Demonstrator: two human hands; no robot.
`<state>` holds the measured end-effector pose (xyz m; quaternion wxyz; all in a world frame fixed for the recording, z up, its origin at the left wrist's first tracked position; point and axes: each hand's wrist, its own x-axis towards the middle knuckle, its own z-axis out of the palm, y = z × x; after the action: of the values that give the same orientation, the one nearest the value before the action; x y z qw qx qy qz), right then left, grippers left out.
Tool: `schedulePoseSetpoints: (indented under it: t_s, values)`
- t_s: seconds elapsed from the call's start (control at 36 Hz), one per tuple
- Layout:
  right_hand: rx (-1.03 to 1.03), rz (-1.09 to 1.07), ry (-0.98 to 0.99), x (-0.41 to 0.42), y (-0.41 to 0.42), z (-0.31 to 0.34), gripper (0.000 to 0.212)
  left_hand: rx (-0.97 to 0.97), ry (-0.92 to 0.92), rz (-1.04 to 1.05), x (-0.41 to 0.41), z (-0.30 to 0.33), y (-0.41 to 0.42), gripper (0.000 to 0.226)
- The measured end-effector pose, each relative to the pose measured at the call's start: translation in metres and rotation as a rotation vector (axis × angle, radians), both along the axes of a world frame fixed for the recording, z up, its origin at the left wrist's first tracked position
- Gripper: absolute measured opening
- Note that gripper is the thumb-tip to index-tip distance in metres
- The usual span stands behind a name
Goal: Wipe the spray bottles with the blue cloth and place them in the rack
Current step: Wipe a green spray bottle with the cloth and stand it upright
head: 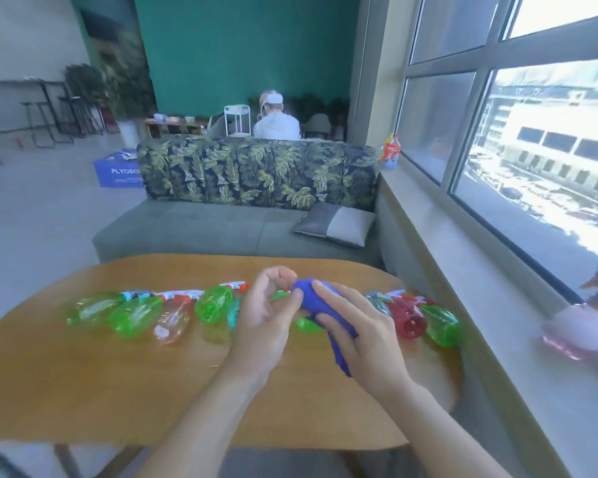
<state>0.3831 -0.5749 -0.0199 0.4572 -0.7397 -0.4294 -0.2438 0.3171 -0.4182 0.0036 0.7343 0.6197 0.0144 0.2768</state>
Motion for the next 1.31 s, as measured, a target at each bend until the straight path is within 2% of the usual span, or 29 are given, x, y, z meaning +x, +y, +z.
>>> schedulePoseSetpoints:
  t_s: [0.19,0.33,0.56,0.78,0.89,0.94,1.06,1.31]
  values:
    - [-0.024,-0.003,-0.036,-0.018,0.022,0.010,0.037,0.113,-0.038,0.100,-0.024,0.001,0.029,0.009]
    - [-0.001,-0.011,-0.008,-0.018,0.066,0.006,0.032,0.234,-0.015,0.182,-0.031,-0.014,0.080,0.006]
    - [-0.123,0.059,0.229,-0.007,0.154,-0.031,0.034,0.214,0.101,0.351,-0.046,-0.061,0.191,0.019]
    - [-0.222,0.141,0.339,0.016,0.234,-0.069,0.038,0.286,0.365,0.697,-0.051,-0.131,0.348,0.031]
    - [-0.263,0.164,0.368,0.029,0.263,-0.087,0.036,0.444,0.494,0.825,-0.044,-0.169,0.408,0.043]
    - [-0.283,0.159,0.373,0.035,0.275,-0.093,0.038,0.521,0.545,0.824,-0.039,-0.181,0.429,0.055]
    - [-0.288,0.176,0.376,0.044,0.296,-0.101,0.040,0.546,0.597,0.793,-0.030,-0.193,0.457,0.078]
    - [-0.304,0.184,0.409,0.058,0.309,-0.109,0.039,0.519,0.615,0.715,-0.026,-0.205,0.491,0.093]
